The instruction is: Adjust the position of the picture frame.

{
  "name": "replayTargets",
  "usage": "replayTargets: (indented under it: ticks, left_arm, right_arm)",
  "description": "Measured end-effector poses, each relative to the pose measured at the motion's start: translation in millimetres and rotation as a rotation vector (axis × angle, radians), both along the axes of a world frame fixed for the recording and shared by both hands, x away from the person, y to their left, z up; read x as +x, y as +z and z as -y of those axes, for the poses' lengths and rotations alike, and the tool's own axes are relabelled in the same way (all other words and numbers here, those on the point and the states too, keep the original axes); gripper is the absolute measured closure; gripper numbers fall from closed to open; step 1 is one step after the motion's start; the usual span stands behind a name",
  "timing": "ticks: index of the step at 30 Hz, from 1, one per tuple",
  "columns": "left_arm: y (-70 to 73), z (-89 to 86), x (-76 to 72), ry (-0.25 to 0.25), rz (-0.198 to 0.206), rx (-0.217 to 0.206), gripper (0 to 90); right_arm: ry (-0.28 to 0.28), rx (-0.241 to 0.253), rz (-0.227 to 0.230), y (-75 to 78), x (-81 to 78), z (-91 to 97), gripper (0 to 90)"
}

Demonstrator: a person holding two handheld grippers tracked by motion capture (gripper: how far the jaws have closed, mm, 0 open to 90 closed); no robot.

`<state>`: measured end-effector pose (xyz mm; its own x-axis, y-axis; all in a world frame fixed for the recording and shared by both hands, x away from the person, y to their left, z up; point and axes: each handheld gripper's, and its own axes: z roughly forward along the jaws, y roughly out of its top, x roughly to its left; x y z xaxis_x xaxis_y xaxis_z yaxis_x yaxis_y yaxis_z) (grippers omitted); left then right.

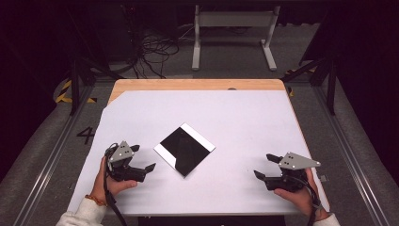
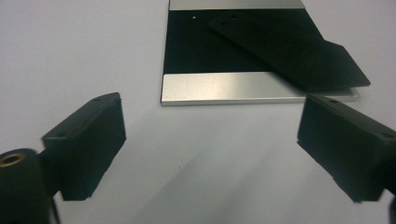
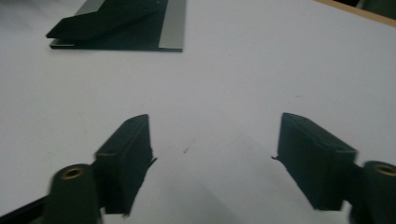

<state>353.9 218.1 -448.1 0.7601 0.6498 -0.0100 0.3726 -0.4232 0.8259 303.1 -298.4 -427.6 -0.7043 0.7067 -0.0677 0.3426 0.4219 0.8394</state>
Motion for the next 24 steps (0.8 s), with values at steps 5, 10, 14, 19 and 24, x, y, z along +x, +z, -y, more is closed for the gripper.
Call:
replayTargets:
  ticks: [5,10,14,19,24]
  left_arm:
    - [1.5,-0.7,4.5,-0.026,-0.002,0.048,39.8]
    - [3.1,-0.2,15.2,-0.007,0.020,0.079,73.5]
    - [6.8,-0.9,24.9,0.003,0.012,0.058,88.2]
    - [9.3,6.7,44.7,0.008,-0.011,0.079,89.9]
    - [5.8,12.6,64.2,0.004,-0.031,0.091,89.9]
  right_arm:
    - [0.026,0.008,-0.001,-0.1,-0.5,-3.5,49.4]
    - [0.044,-0.027,-0.061,-7.8,10.5,-11.7,81.9]
    - [0.049,-0.013,-0.076,-8.5,17.7,-18.3,89.8]
    - [0.071,-0.012,-0.062,-4.7,23.0,-35.0,90.0]
    - [0.111,-0.017,-0.058,-6.1,32.7,-60.6,90.0]
